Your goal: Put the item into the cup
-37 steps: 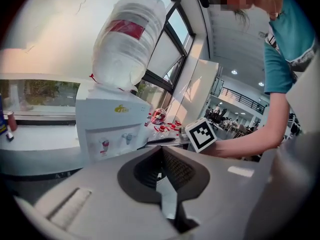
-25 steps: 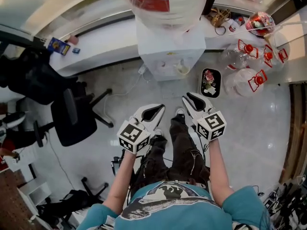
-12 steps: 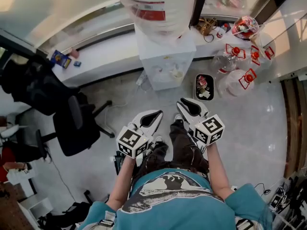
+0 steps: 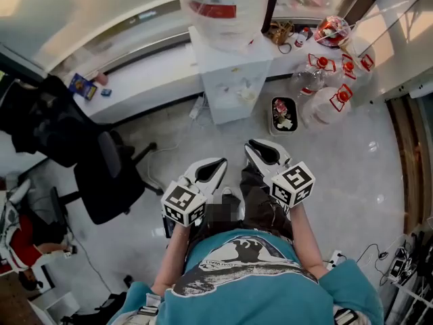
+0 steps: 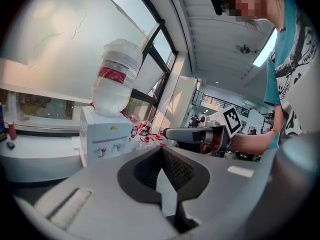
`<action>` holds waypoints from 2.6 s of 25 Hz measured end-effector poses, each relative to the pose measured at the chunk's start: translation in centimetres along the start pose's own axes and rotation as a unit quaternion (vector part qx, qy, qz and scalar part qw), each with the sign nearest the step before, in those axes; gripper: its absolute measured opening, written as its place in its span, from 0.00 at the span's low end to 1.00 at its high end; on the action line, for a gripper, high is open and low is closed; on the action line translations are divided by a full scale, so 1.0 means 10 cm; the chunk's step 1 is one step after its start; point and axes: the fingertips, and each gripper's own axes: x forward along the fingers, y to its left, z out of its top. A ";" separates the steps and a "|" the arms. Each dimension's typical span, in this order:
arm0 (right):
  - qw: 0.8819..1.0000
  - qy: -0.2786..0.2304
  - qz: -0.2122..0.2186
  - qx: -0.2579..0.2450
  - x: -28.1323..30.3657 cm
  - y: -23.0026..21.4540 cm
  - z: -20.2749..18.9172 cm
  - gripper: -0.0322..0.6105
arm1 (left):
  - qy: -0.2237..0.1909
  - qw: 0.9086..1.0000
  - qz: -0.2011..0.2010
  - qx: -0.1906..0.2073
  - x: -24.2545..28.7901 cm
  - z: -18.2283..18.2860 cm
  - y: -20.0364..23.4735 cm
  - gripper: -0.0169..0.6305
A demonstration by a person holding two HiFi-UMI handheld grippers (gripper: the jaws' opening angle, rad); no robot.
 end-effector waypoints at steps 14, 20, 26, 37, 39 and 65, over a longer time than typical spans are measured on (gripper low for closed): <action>0.999 0.024 -0.010 0.031 -0.28 0.39 -0.31 0.12 | 0.022 0.999 -0.025 -0.007 -0.22 -0.32 -0.23 0.04; 0.999 0.024 -0.012 0.033 -0.40 0.43 -0.40 0.08 | 0.011 1.000 -0.017 -0.006 -0.26 -0.26 -0.28 0.04; 0.999 0.019 -0.010 0.040 -0.66 0.51 -0.49 0.04 | 0.015 1.000 -0.012 -0.001 -0.20 -0.28 -0.45 0.04; 0.999 -0.008 0.002 0.036 -1.18 0.64 -0.51 0.04 | 0.018 1.000 -0.016 0.007 -0.15 -0.37 -1.10 0.04; 0.999 -0.014 0.003 0.033 -1.25 0.67 -0.51 0.04 | 0.021 1.000 -0.018 0.012 -0.16 -0.40 -1.20 0.04; 0.999 -0.047 0.016 0.001 -2.21 1.18 -0.75 0.05 | 0.010 0.998 -0.038 0.055 -0.34 -0.75 -2.43 0.05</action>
